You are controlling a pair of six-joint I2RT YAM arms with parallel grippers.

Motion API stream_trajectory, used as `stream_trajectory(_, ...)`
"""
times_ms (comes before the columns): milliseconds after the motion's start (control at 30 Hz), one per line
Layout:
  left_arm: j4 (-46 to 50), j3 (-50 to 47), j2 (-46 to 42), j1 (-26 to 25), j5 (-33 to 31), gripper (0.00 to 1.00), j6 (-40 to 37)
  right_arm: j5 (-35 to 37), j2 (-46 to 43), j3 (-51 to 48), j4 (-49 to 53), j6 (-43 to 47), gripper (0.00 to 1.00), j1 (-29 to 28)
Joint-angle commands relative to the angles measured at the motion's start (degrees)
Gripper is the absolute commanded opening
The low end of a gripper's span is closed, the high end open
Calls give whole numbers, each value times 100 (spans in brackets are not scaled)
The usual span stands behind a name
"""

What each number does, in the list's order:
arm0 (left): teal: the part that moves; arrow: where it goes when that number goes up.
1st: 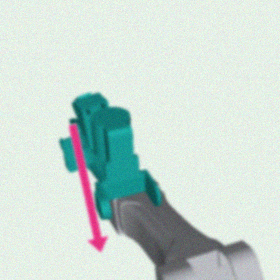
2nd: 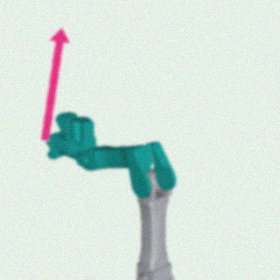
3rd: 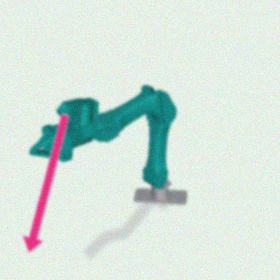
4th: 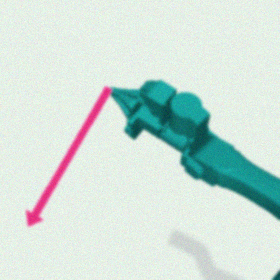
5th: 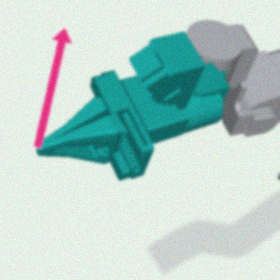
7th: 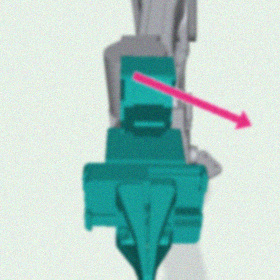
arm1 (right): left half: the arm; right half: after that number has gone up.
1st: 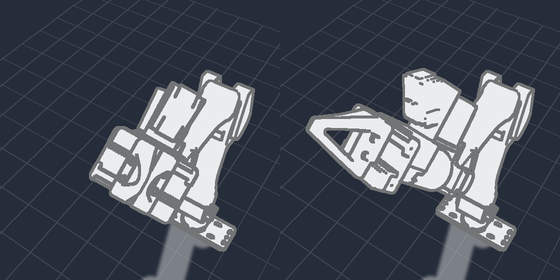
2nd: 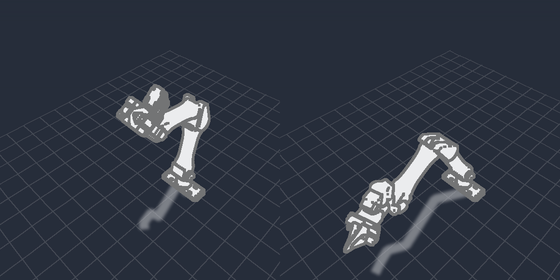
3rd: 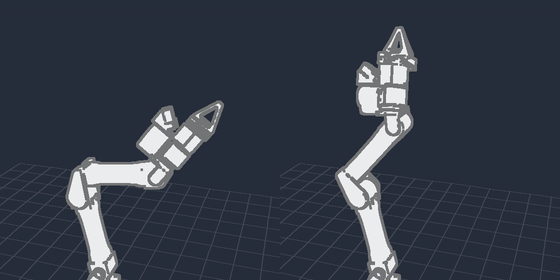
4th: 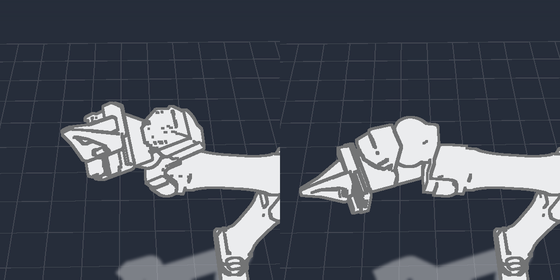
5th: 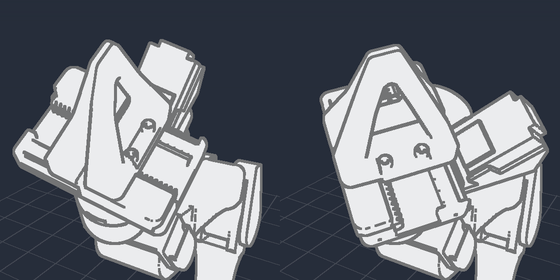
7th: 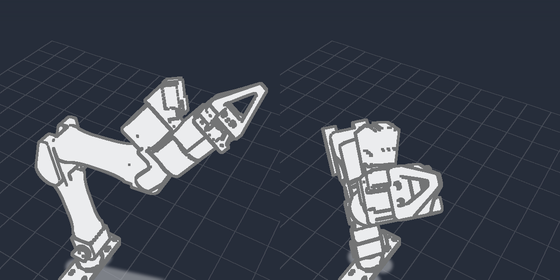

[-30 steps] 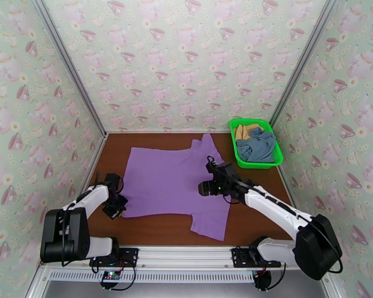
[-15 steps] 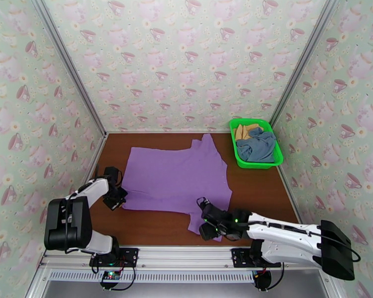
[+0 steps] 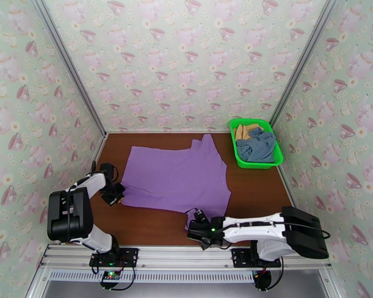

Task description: Fold and stack the mixed laundry pile

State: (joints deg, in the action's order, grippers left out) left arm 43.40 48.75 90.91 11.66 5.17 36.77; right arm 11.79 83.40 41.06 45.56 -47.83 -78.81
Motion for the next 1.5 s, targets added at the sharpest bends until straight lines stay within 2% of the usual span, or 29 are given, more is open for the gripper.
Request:
stream_trajectory(0,-874,-88,231,81,175,0,-146,341,439,18,-134,-31,36,20)
stream_trajectory(233,-800,-175,51,104,269,0,-180,645,468,-274,-362,-194,17,55)
stream_trajectory(333,-730,-256,-177,105,312,0,-164,740,390,-392,-504,-273,0,115)
stream_trajectory(533,-492,-550,-801,83,449,0,-94,848,20,-71,-9,-253,0,121)
stream_trajectory(900,157,-1019,-1913,-14,433,0,-86,1484,-2054,1216,2295,-68,0,262)
stream_trajectory(1000,245,-1063,-2033,-23,406,0,-84,1586,-2244,1346,2358,367,0,726)
stream_trajectory(1167,431,-950,-2110,-34,527,0,-79,1544,-2235,1472,1879,1415,0,1724)
stream_trajectory(1333,809,-485,-2275,-32,616,0,-48,1247,-1803,1751,1196,2485,0,2590)
stream_trajectory(1467,1114,33,-2328,-30,711,0,-31,1031,-1335,1958,848,3081,0,2997)
